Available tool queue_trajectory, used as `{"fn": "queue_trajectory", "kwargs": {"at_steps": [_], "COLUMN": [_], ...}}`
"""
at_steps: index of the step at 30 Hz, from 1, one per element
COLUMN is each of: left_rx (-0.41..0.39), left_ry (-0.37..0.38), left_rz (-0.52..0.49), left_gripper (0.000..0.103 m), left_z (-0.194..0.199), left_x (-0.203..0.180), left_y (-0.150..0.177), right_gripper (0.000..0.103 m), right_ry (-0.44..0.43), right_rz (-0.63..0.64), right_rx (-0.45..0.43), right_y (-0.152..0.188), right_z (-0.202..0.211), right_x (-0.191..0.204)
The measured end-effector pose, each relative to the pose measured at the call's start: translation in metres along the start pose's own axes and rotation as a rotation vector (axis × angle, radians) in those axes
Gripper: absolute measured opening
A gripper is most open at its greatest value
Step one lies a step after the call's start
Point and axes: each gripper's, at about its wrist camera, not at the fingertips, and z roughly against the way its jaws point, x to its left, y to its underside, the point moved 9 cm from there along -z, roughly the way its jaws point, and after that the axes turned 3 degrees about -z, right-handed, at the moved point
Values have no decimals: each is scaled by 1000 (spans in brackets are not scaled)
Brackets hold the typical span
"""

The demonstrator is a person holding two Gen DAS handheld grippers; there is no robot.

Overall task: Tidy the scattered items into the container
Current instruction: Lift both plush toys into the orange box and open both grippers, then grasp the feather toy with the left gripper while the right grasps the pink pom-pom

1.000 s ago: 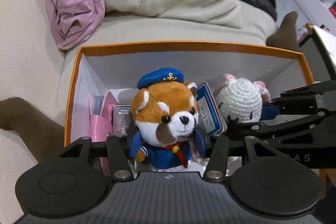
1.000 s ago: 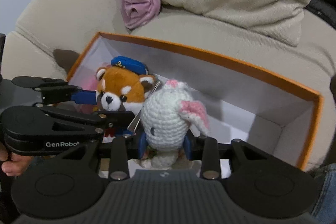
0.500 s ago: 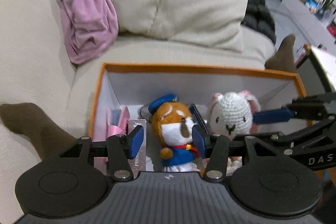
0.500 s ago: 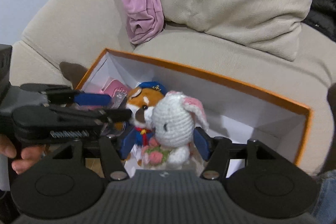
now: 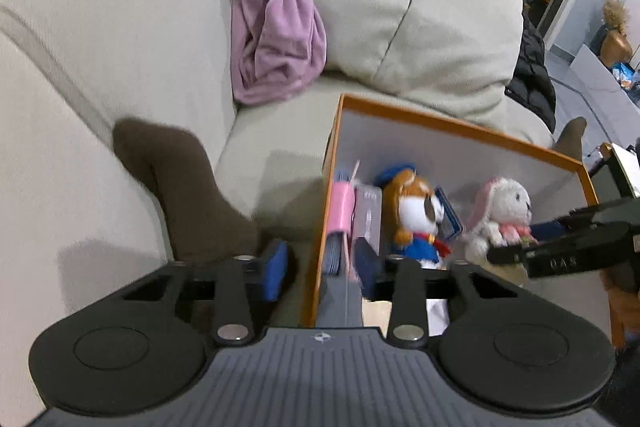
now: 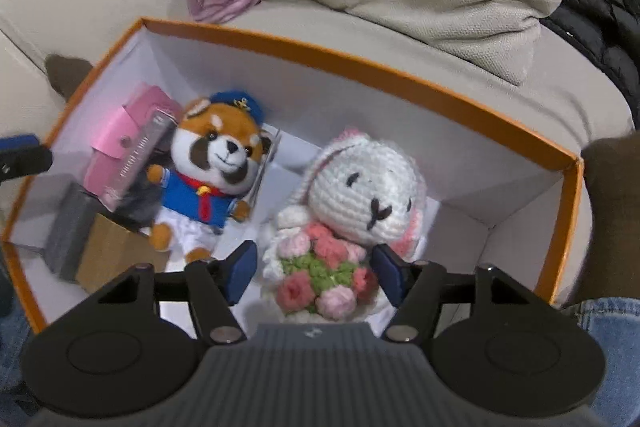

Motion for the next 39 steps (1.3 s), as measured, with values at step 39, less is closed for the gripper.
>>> {"fn": "queue_trajectory", "kwargs": {"at_steps": [39], "left_rx": [-77], "left_ry": [108], "left_rz": [-68], "left_gripper": [27], "left_z": [110], "left_x": [-64], "left_y": [72], "right_gripper": [69], "right_ry": [-185], "right_rz": [1], "right_rx": [-420], "right_y": [56], "right_z": [135], "right_x": [60]}}
